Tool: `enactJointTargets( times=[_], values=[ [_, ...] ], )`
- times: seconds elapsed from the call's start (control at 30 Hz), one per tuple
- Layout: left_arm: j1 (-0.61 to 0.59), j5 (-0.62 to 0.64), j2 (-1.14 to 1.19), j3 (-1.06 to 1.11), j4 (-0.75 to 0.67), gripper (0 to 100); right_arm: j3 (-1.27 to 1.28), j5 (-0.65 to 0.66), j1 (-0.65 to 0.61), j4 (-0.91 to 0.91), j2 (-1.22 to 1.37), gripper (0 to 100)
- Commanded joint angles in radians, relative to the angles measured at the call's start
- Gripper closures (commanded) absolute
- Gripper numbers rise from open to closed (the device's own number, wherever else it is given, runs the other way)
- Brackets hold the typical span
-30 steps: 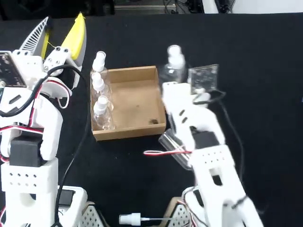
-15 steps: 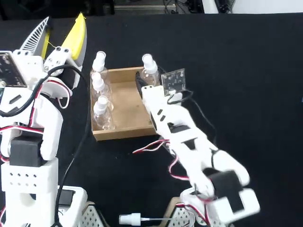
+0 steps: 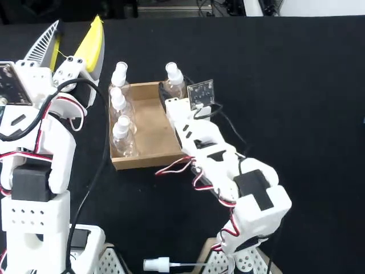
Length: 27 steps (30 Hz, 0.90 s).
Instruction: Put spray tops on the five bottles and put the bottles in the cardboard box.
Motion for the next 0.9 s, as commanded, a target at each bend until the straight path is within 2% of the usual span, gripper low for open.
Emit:
enactJointTargets(
  times=[0.0, 0.17, 0.33, 0.87],
  values=[
    [0.001, 0.003, -0.015, -0.053, -0.018, 78, -0.062, 0.0, -0.014, -0.028, -0.001, 98.6],
    [0.001, 0.003, -0.015, -0.053, -0.018, 78, -0.062, 0.0, -0.015, -0.026, 0.001, 98.5],
    [0.001, 0.003, -0.015, -0.051, -0.018, 78, -0.085, 0.077, -0.023, 0.068, 0.001, 98.5],
    [0.001, 0.002, -0.015, -0.051, -0.018, 78, -0.097, 0.078, -0.026, 0.071, 0.056, 98.5]
  ],
)
